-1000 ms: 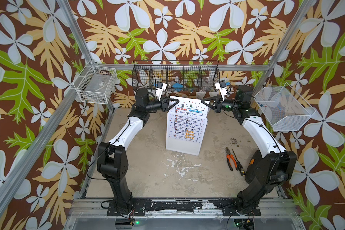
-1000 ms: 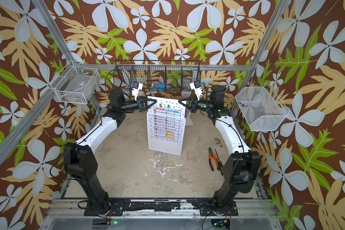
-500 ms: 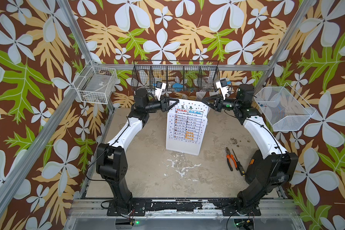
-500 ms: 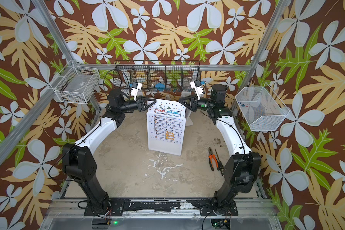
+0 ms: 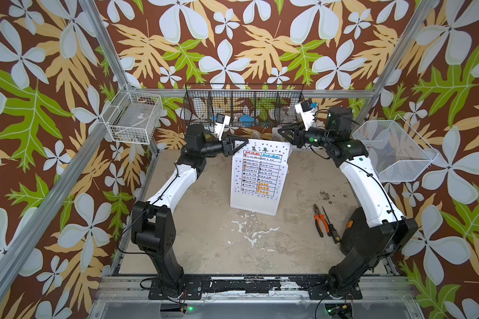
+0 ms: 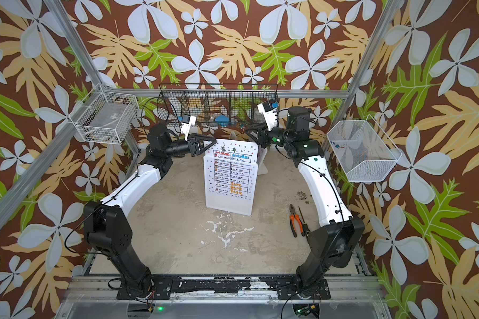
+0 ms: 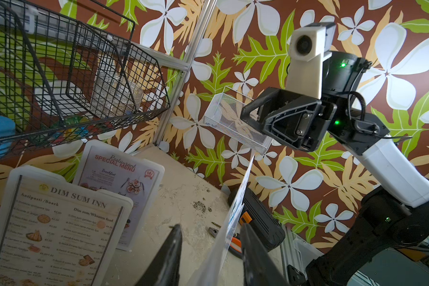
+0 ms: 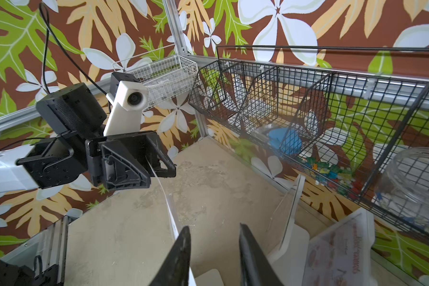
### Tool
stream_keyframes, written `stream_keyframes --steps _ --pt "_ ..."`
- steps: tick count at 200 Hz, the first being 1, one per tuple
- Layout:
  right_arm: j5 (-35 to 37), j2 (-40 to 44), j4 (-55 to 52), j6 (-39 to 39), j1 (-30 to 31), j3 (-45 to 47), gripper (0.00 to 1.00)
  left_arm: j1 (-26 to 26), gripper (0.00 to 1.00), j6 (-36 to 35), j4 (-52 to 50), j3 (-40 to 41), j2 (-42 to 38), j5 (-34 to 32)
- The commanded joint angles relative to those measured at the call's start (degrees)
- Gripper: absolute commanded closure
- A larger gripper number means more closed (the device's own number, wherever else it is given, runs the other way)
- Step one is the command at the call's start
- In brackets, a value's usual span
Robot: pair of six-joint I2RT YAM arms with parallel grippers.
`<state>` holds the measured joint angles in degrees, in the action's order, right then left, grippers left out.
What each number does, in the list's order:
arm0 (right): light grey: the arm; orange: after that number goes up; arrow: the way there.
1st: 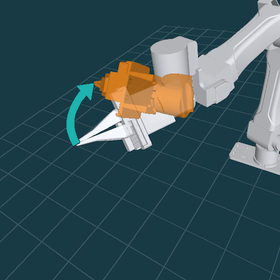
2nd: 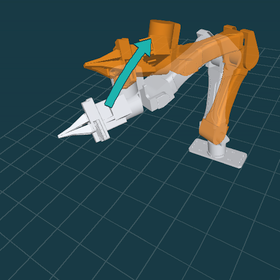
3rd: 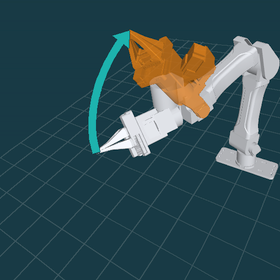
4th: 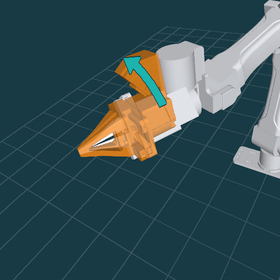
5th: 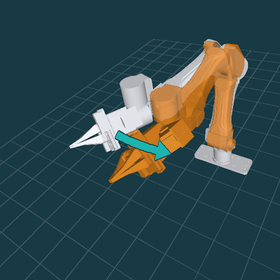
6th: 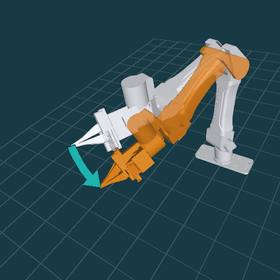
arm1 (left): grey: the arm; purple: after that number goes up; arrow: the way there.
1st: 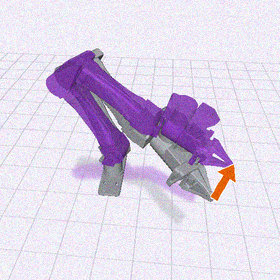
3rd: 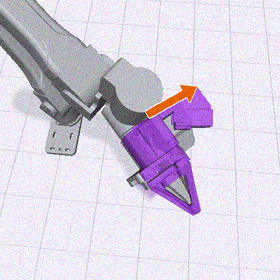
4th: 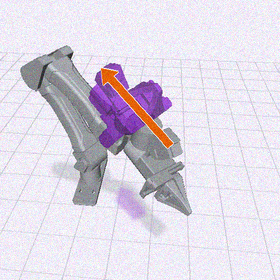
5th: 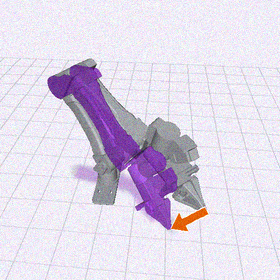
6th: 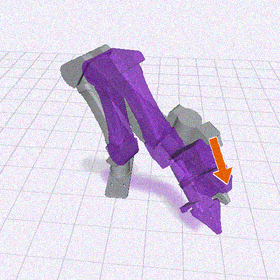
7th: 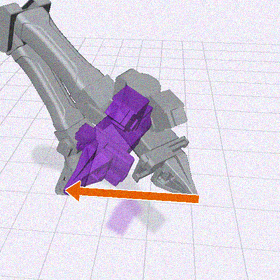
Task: Insert the menus into the narrow rack
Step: Insert the menu into the narrow rack.
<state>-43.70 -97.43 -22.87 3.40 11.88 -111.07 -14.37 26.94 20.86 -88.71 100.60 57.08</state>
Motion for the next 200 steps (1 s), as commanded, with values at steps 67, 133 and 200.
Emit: stream_keyframes --steps 67,133,200 --pt "23.1 -6.9 -13.4 -4.4 8.2 -14.6 0.67 0.1 0.57 0.6 2.0 0.3 -0.4 0.5" --pt "27.6 -9.3 -15.9 -6.5 11.5 -18.4 0.67 0.1 0.55 0.6 1.8 0.0 0.0 0.4" --pt "26.7 -8.7 -15.8 -7.2 12.3 -14.8 0.67 0.1 0.53 0.4 1.7 0.3 0.9 0.0"
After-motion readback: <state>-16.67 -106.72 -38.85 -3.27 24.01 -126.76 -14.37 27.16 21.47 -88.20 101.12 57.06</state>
